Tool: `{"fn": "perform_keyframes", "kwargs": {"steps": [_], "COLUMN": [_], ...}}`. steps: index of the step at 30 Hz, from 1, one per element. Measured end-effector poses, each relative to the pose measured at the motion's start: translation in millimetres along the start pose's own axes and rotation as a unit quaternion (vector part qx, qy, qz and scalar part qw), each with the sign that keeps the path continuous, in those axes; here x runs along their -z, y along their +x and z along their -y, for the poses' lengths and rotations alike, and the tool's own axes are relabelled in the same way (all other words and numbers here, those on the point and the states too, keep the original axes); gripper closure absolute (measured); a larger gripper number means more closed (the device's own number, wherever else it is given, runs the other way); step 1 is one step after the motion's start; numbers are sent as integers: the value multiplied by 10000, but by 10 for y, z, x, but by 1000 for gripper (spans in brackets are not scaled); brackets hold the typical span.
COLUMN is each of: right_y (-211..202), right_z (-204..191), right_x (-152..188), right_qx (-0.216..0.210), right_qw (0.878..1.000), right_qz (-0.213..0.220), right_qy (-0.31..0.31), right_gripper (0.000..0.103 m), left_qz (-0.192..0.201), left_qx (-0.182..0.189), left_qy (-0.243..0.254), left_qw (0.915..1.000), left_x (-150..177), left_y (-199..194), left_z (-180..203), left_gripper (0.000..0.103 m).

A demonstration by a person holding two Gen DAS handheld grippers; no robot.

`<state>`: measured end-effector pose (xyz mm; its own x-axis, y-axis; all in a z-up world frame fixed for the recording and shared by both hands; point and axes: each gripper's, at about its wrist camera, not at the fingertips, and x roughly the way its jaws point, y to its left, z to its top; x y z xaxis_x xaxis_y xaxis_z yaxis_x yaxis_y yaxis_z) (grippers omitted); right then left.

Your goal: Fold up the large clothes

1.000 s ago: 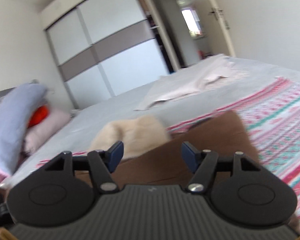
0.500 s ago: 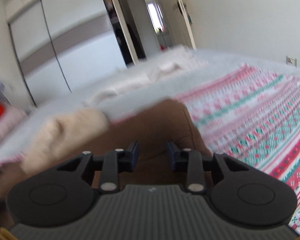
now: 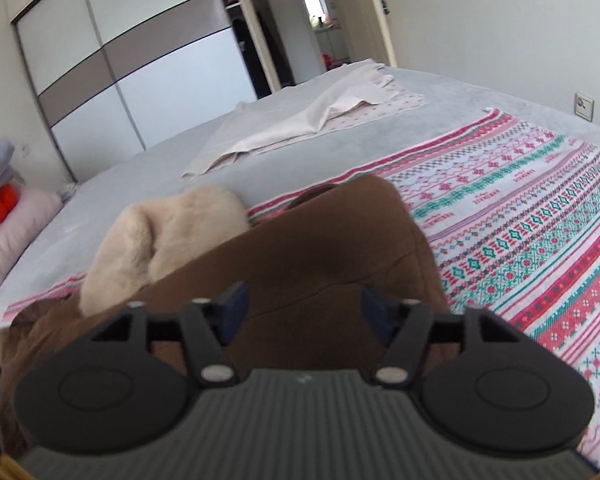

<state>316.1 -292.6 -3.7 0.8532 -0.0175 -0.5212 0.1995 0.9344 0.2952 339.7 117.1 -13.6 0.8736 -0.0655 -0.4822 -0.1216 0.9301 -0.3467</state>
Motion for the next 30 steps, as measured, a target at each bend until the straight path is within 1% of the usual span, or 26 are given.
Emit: {"fn": "perform_keyframes", "kwargs": {"steps": [1, 3, 5, 7, 8, 10, 12, 15, 17, 19, 21, 24, 26, 27, 28, 29, 30], "right_y": [-56, -139, -180, -126, -125, -159, -202, -251, -295, -335, -357, -364, -344, -335, -327, -319, -312], "right_z": [-61, -150, -202, -272, -280, -240, -166, -60, -20, 1, 1, -33, -53, -63, -68, -73, -76], "right_x": [31, 116, 229, 245, 239, 207, 165, 112, 94, 78, 69, 76, 87, 94, 101, 108, 113], "right_qx": [-78, -317, -624, -826, -891, -948, -1026, -1110, -1095, -1067, -1063, -1009, -929, -897, -881, -880, -893], "right_qw": [10000, 9994, 9979, 9955, 9947, 9947, 9945, 9938, 9939, 9942, 9943, 9949, 9956, 9958, 9959, 9959, 9958], "right_qz": [3, 21, 100, -178, -179, -66, -16, -4, 45, 77, 72, 29, -12, -31, -49, -69, -87], "right_qy": [-61, -140, -164, -429, -483, -386, -215, 46, 120, 123, 74, -53, -138, -170, -187, -192, -195], "right_gripper": [30, 18, 13, 13, 13, 10, 8, 6, 4, 3, 2, 2, 2, 2, 2, 2, 2], "left_qz": [29, 85, 172, 313, 325, 288, 325, 185, 132, 80, 21, 17, 91, 192, 329, 404, 427], "left_qx": [-153, -443, -803, -1221, -1467, -1909, -2163, -2460, -2609, -2664, -2712, -2625, -2557, -2556, -2541, -2481, -2468], "left_qy": [32, -41, -182, -180, -153, -160, -167, -247, -353, -505, -782, -1351, -1645, -1734, -1774, -1815, -1876], "left_qw": [9999, 9990, 9965, 9919, 9885, 9811, 9756, 9688, 9646, 9625, 9593, 9554, 9526, 9509, 9502, 9507, 9498], "left_x": [-30, -90, -107, -146, -178, -254, -304, -367, -387, -398, -402, -389, -373, -372, -365, -362, -361], "left_y": [-4, -15, -49, -64, -52, -66, -131, -213, -285, -341, -393, -433, -430, -420, -412, -390, -365], "left_z": [-24, -115, -245, -342, -393, -538, -712, -1076, -1347, -1618, -1873, -2219, -2382, -2442, -2489, -2541, -2583], "left_gripper": [13, 8, 3, 1, 1, 1, 1, 1, 1, 1, 1, 2, 4, 4, 9, 19, 24]}}
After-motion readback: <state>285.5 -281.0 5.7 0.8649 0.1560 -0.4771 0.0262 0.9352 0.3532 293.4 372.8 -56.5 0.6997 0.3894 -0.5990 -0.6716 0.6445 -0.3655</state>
